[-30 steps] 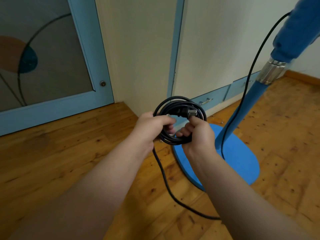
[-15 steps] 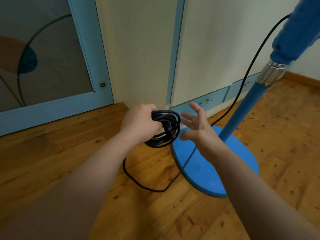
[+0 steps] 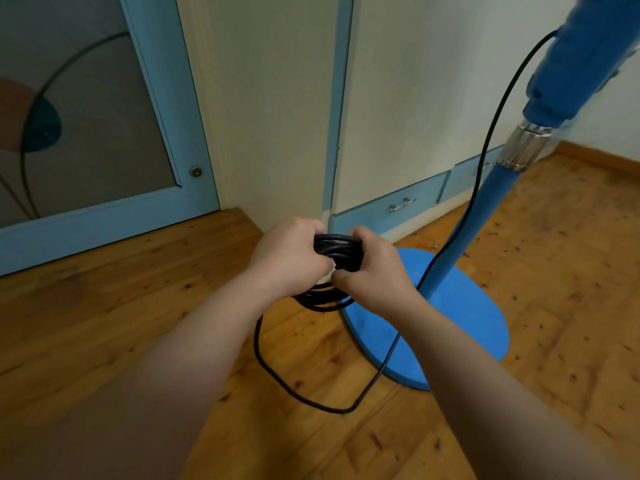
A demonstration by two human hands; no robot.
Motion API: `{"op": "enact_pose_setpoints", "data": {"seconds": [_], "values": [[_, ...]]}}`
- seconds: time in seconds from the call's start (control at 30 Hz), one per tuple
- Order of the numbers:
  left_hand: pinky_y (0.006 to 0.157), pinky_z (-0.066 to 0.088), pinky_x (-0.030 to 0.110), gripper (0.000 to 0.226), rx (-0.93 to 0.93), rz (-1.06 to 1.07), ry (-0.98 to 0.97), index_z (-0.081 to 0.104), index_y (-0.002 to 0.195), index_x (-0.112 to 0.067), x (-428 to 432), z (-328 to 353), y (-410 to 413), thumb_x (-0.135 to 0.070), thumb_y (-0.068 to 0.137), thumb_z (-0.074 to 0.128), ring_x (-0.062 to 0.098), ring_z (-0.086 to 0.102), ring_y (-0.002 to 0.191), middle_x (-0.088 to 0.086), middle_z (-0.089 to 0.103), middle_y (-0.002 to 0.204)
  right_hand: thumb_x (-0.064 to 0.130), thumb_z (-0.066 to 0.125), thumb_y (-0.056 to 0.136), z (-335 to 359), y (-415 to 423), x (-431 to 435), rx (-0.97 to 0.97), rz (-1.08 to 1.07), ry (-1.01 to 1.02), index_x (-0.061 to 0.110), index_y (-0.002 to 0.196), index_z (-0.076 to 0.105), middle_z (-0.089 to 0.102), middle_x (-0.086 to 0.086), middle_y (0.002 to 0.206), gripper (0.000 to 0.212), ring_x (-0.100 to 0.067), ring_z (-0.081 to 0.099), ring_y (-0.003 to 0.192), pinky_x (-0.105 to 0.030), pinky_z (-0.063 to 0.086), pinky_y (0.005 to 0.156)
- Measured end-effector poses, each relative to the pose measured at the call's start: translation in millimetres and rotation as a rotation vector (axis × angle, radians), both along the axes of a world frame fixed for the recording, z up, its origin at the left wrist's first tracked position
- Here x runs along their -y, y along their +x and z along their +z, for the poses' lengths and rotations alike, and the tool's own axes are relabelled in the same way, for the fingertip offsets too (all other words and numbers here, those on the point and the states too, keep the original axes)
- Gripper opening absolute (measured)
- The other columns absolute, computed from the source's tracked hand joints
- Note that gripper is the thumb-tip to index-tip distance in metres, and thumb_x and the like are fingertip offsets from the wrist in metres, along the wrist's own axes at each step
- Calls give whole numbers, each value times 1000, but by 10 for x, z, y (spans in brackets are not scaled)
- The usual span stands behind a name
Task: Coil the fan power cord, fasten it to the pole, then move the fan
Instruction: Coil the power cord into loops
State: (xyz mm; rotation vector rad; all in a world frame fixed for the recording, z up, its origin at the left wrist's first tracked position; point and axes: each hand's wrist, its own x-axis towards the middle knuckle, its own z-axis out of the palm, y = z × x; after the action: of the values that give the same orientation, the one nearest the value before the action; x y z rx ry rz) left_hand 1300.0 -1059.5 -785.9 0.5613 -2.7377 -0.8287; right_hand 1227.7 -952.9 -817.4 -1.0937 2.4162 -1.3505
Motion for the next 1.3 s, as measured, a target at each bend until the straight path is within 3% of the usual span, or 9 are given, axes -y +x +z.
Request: {"op": "enact_pose_setpoints", "data": {"seconds": [0.13, 0.33, 0.53, 0.73, 0.87, 0.97, 1.13, 1.2, 1.3], "values": [[52, 38, 26, 10, -18, -4, 9, 58, 75, -18, -31, 22, -5, -11, 75, 64, 17, 53, 62, -1, 55, 65, 9, 66, 72, -8, 16, 12, -74, -72, -23, 19, 75, 45, 48, 7, 64, 23, -9, 46, 59, -20, 35, 50], [52, 40, 27, 11, -122, -20, 81, 60, 77, -17, -32, 44, 8, -10, 73, 66, 16, 53, 61, 0, 58, 67, 2, 60, 76, 6, 41, 10, -35, -103, -114, 19, 74, 45, 48, 6, 64, 22, -15, 46, 61, -28, 38, 54], [57, 41, 23, 16, -235, 76, 373, 60, 85, -17, 28, -30, 59, -10, 74, 70, 10, 55, 65, -4, 57, 71, -2, 59, 77, 63, 23, 23, 339, -255, -363, 27, 77, 50, 55, 0, 75, 30, -18, 54, 71, -34, 46, 67], [74, 51, 31, 9, -288, 128, 697, 65, 82, -9, 13, -63, 46, -14, 76, 69, 16, 62, 74, 5, 64, 75, -8, 55, 77, 92, 84, 102, 681, -293, -584, 10, 83, 50, 46, -6, 68, 19, -19, 48, 64, -31, 43, 62], [63, 53, 21, 10, -326, 114, 848, 64, 87, -5, -60, -45, 51, -13, 81, 65, 13, 60, 58, 3, 59, 58, -12, 49, 79, 67, 150, 133, 924, -268, -769, 8, 81, 48, 43, -4, 62, 21, -13, 47, 52, -26, 41, 52], [70, 51, 34, 10, -348, 119, 831, 62, 88, -3, -14, -43, 53, -10, 81, 64, 14, 48, 45, -3, 47, 40, -13, 50, 77, 43, 166, 152, 1003, -180, -737, 6, 91, 51, 47, -7, 66, 23, -16, 51, 58, -28, 47, 56], [57, 41, 29, 6, -279, 116, 471, 62, 73, -11, 72, 7, 59, -9, 79, 63, 15, 47, 50, 0, 48, 53, -6, 66, 72, 111, 61, 72, 634, -158, -411, 11, 94, 56, 63, -6, 88, 30, -21, 63, 84, -36, 55, 81], [55, 39, 27, 11, -216, 86, 403, 60, 68, -13, 73, 12, 71, -9, 78, 63, 16, 47, 51, 0, 48, 53, -4, 68, 70, 158, 38, 30, 377, -132, -323, 15, 96, 56, 65, -4, 93, 35, -19, 64, 88, -34, 55, 81], [51, 35, 24, 16, -124, 19, 338, 58, 64, -16, 50, 10, 71, -9, 77, 63, 15, 45, 47, -1, 47, 52, 4, 64, 74, 154, 34, 5, -131, -89, 21, 15, 90, 57, 64, -5, 83, 21, -23, 61, 81, -38, 53, 72]]}}
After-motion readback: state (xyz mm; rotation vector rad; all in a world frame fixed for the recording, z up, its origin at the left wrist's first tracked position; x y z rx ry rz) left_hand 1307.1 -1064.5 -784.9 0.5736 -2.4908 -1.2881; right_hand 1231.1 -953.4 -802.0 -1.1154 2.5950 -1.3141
